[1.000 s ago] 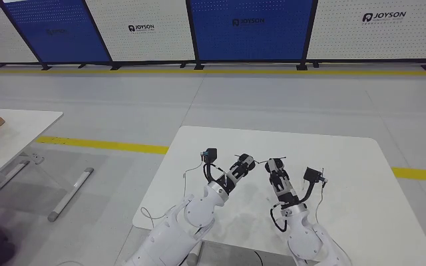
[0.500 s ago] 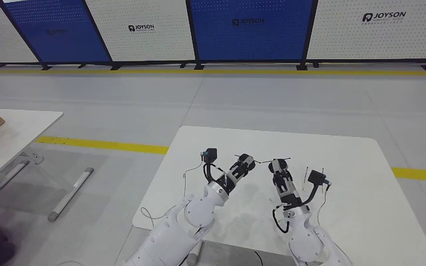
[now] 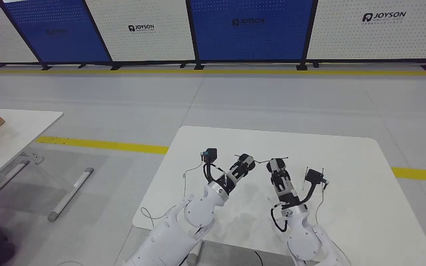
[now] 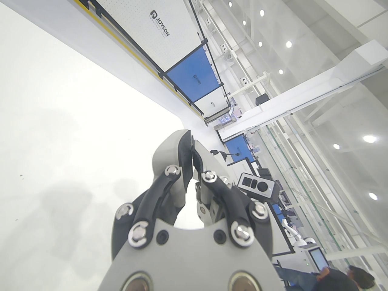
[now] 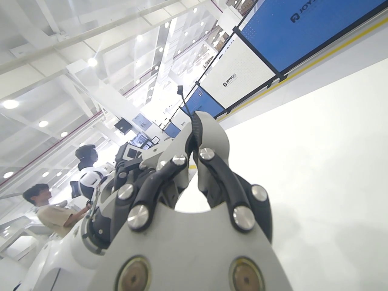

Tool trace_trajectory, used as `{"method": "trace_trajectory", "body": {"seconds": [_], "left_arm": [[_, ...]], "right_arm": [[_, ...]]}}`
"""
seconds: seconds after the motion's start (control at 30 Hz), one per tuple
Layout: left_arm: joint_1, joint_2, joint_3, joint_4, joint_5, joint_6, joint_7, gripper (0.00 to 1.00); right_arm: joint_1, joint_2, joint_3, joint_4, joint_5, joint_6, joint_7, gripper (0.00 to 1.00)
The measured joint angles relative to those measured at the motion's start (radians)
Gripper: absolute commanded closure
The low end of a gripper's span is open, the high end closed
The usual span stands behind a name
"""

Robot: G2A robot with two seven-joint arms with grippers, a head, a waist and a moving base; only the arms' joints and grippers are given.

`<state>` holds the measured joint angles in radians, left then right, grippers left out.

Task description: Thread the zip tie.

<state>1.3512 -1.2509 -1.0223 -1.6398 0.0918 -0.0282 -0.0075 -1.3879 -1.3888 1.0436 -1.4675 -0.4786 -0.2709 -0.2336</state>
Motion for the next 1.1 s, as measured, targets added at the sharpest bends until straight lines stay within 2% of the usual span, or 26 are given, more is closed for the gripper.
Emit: {"method": "trace_trajectory", "body": {"seconds": [0.47,1.1], "left_arm": [[0.000,0.000,0.000,0.000,0.000,0.000,0.000,1.00],[0.000,0.000,0.000,0.000,0.000,0.000,0.000,1.00]], "right_arm": [[-0.021,-0.003,0.019,-0.016,-0.009,-0.005,0.008,1.00],[0.001,-0.019,0.001,0.021,0.001,-0.007,0.030,1.00]]}}
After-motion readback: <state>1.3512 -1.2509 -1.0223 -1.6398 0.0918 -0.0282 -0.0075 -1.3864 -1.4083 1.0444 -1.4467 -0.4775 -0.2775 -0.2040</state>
